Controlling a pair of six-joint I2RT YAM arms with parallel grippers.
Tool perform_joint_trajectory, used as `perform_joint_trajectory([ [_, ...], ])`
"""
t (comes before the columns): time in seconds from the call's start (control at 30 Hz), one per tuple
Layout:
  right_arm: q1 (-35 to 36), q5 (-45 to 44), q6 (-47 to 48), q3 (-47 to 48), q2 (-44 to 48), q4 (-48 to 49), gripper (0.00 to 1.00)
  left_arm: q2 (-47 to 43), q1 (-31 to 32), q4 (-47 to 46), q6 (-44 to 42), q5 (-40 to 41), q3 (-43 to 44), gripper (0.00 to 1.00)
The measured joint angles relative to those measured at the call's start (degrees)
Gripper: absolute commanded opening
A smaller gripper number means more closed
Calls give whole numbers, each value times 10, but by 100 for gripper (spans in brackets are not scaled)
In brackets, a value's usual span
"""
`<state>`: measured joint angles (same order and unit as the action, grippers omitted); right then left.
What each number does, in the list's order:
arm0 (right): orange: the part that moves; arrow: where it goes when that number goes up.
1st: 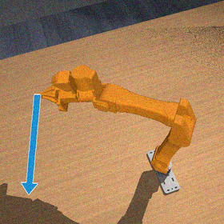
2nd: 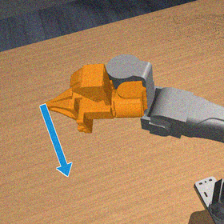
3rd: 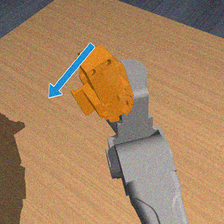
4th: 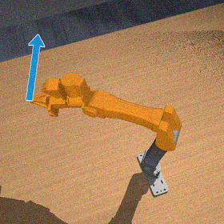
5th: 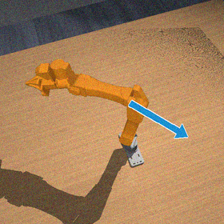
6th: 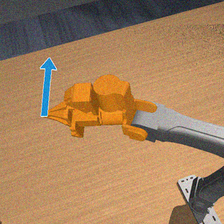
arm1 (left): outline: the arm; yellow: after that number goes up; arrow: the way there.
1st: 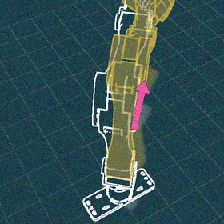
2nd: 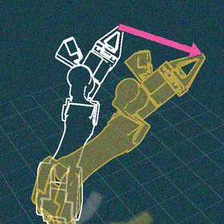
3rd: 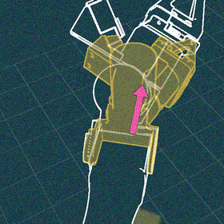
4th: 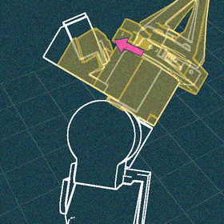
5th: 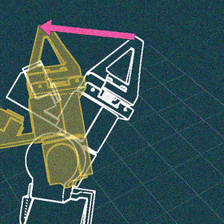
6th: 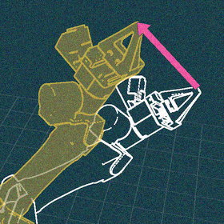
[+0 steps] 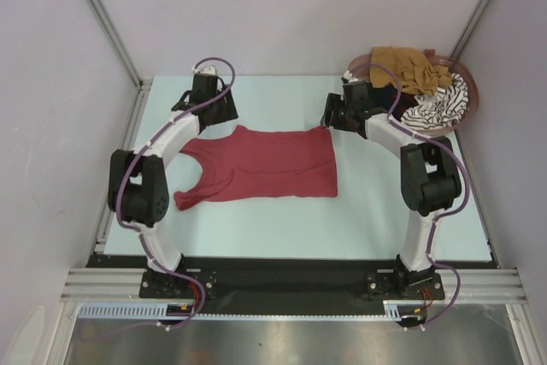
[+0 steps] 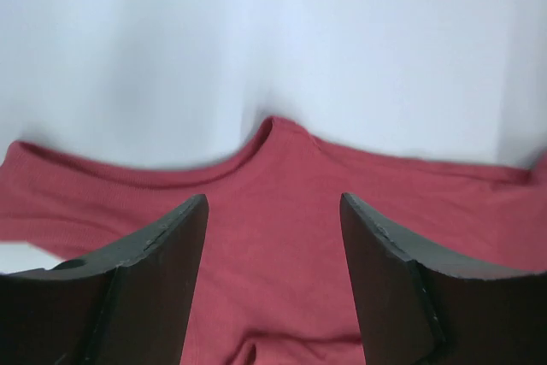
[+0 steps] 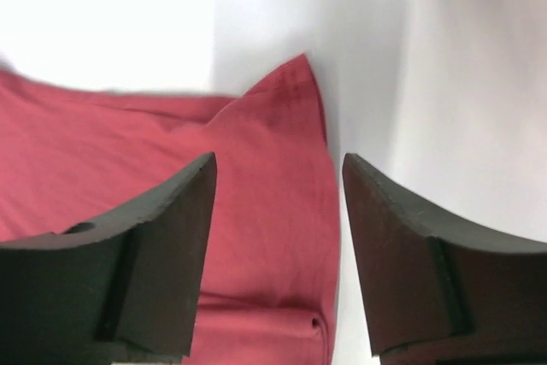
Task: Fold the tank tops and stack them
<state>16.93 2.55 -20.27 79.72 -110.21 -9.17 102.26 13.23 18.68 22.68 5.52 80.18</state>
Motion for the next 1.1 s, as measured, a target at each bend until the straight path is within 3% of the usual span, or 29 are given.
perform_joint_trajectory([
  [0.3, 0, -27, 10, 117, -121, -54, 56, 159, 0, 30, -18, 3, 99, 72],
  [0.67, 2, -32, 10, 155, -170, -75, 44, 205, 0, 41, -22, -1, 148, 71],
  [0.8, 2, -23, 10, 181, -188, -80, 24, 222, 0, 37, -22, -3, 157, 71],
  [0.9, 2, -11, 11, 213, -211, -86, 1, 227, 0, 37, -22, -8, 157, 70],
  [1.1, 3, -12, 9, 215, -212, -85, 0, 227, 0, 24, -22, -14, 156, 69],
])
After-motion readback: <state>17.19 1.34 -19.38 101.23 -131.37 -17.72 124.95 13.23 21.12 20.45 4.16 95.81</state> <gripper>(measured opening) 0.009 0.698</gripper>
